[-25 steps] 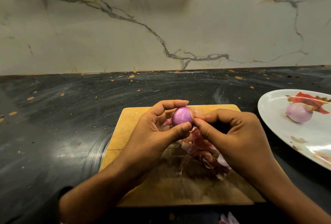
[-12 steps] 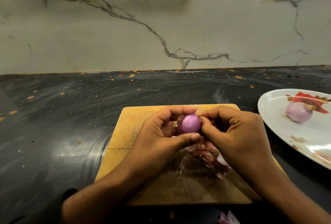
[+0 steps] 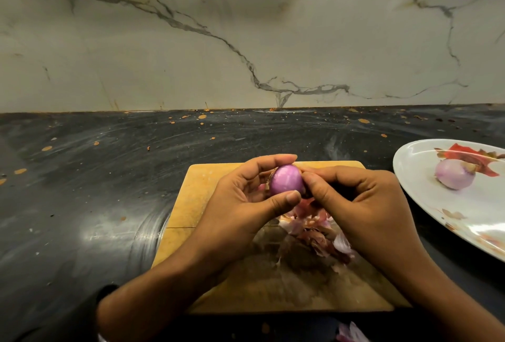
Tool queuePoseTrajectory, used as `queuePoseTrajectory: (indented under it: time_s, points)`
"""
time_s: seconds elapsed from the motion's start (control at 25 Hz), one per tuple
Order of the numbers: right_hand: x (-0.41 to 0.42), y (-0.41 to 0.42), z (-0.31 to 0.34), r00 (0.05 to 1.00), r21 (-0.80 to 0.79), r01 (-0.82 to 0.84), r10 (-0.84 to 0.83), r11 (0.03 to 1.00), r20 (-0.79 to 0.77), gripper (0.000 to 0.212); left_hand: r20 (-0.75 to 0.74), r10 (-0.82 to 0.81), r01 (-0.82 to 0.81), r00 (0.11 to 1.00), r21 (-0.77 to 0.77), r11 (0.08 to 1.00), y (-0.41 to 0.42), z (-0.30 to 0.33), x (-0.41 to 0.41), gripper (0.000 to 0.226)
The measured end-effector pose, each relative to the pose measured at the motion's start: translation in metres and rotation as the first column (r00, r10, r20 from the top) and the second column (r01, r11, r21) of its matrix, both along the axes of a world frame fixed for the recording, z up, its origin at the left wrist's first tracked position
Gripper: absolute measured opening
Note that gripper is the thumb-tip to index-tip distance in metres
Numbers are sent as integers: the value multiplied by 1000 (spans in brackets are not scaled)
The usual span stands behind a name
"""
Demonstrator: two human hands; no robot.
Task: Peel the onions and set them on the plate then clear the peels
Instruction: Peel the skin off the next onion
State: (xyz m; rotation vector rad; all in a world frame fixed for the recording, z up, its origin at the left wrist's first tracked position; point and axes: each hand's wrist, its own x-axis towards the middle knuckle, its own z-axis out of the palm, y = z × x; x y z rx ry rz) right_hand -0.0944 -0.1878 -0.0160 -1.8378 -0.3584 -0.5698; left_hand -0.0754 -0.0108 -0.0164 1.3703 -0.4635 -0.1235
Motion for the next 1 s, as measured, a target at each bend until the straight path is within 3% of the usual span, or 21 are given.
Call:
queuePoseTrajectory:
  time_s: [0.2,0.52,0.68,1.0]
  points:
    - [2,-5,-1,998,55,-36,38,998,-44,16,0,-4,4,1000,8,1000,0,0,0,49]
    - [1,-1,-4,997,-52,71,-70,996,22,15,40,27,-29,999,45,999,-3,-5,-3,50]
    - [2,-4,-3,999,-25,39,-39,999,-8,12,1,27,-27,1000,22,999,-5,-6,-3,51]
    - [5,-5,-7,987,61,142,-137,988,-83,16,-106,-27,17,994,-92,996,-3,0,-1,49]
